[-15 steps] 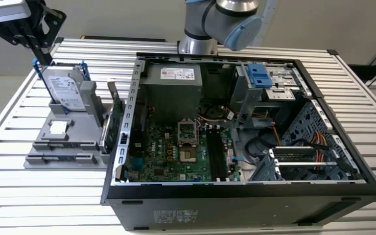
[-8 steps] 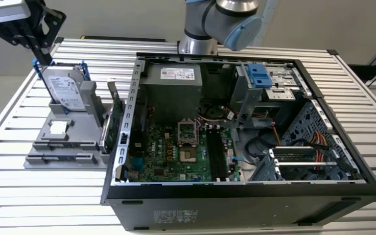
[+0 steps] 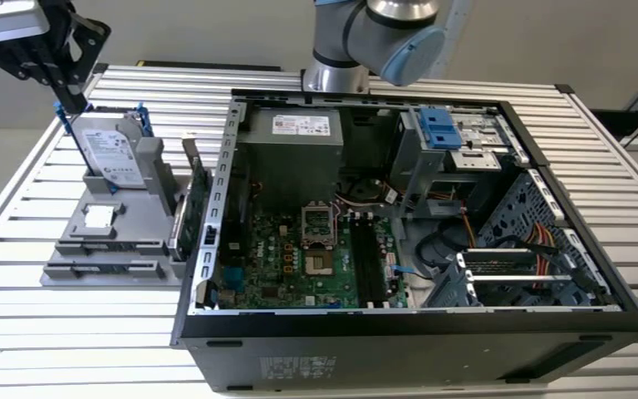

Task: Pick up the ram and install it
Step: 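Reach for the ram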

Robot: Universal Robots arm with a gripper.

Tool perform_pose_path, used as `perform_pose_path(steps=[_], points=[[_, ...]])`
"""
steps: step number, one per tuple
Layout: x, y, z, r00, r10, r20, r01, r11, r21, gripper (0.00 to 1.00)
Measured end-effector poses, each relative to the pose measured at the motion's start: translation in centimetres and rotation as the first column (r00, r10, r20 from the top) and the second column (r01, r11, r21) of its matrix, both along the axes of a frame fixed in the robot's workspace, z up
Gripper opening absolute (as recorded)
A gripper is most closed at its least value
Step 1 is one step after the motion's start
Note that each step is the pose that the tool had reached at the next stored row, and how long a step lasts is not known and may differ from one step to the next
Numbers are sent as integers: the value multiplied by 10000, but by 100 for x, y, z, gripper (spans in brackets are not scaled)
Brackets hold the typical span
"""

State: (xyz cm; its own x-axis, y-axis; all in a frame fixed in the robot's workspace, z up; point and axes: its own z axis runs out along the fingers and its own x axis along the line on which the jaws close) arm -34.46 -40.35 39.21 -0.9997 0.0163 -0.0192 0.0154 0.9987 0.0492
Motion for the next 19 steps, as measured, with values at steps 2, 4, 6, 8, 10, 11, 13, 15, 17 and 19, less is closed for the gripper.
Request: perform_pose_path(steps=[2,4,6,8,10,11,13,15,17,19], points=[[0,-11,-1,10000,1,0,-1,10000,0,0],[0,-23,-2,10000,1,0,-1,10000,0,0],[0,-35,-3,10000,5,1,-5,10000,1,0],[0,-50,-5,10000,11,0,-11,10000,1,0],[0,-65,-7,10000,22,1,-22,10000,1,0],[0,-74,-8,10000,28,1,-28,10000,1,0],[0,-90,-10,10000,45,0,-45,10000,0,0],[0,-106,-13,10000,70,1,-70,10000,1,0],[0,-124,-14,9999,107,0,-107,9999,0,0],[0,-139,-16,9999,141,0,-141,9999,0,0]])
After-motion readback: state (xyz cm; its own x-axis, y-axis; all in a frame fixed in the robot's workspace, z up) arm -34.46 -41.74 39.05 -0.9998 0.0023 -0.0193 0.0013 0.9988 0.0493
